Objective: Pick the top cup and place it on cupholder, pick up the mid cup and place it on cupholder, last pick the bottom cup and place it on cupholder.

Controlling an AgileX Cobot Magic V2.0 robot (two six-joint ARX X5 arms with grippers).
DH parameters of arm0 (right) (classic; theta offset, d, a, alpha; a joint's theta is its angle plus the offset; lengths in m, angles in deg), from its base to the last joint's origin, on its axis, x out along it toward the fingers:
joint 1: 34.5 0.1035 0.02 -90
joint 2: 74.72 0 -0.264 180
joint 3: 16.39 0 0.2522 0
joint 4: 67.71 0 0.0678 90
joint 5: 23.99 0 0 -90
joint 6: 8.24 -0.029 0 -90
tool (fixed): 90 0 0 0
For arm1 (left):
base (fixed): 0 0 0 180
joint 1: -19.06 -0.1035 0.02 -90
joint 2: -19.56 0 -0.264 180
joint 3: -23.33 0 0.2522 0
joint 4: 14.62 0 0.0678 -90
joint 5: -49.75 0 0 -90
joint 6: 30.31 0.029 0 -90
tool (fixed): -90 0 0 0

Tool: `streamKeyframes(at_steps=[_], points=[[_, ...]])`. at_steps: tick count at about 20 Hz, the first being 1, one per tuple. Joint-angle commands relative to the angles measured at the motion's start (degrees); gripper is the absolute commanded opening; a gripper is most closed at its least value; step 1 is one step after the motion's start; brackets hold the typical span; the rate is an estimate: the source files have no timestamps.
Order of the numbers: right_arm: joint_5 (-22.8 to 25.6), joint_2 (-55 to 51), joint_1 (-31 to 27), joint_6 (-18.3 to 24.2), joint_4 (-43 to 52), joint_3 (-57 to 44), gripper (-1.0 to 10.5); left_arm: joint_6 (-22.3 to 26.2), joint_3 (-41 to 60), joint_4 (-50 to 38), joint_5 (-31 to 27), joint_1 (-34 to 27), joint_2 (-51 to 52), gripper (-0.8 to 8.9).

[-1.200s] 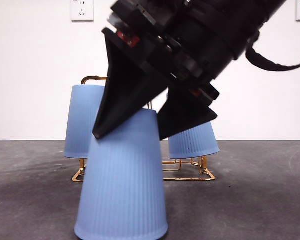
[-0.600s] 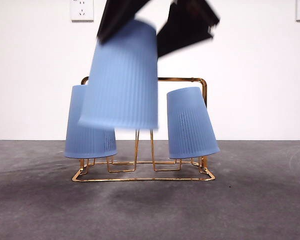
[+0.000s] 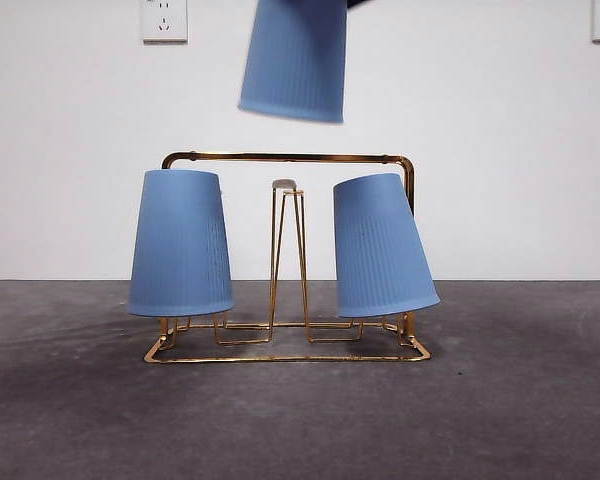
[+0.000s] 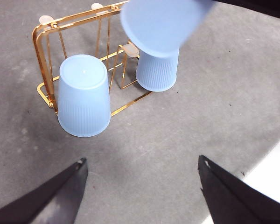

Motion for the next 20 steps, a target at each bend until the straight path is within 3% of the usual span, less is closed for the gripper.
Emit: streamKeyframes(at_steps=[1,11,20], points=[[-1.5,3.0,-0.9,0.5,1.8,1.3,2.8,-0.1,-0.8,-0.5,0.2,0.4,-0.3,3.74],[-3.0,14.5,-2.9,1.2,3.8,1.3,3.1,-0.1,-0.8,-0.9,0.2,0.4,-0.3,3.74],[-3.0,15.8,-3.6,1.5,1.8,1.3,4.0,-0.1,-0.8,-1.5,0.2,0.4,-0.3,3.74]])
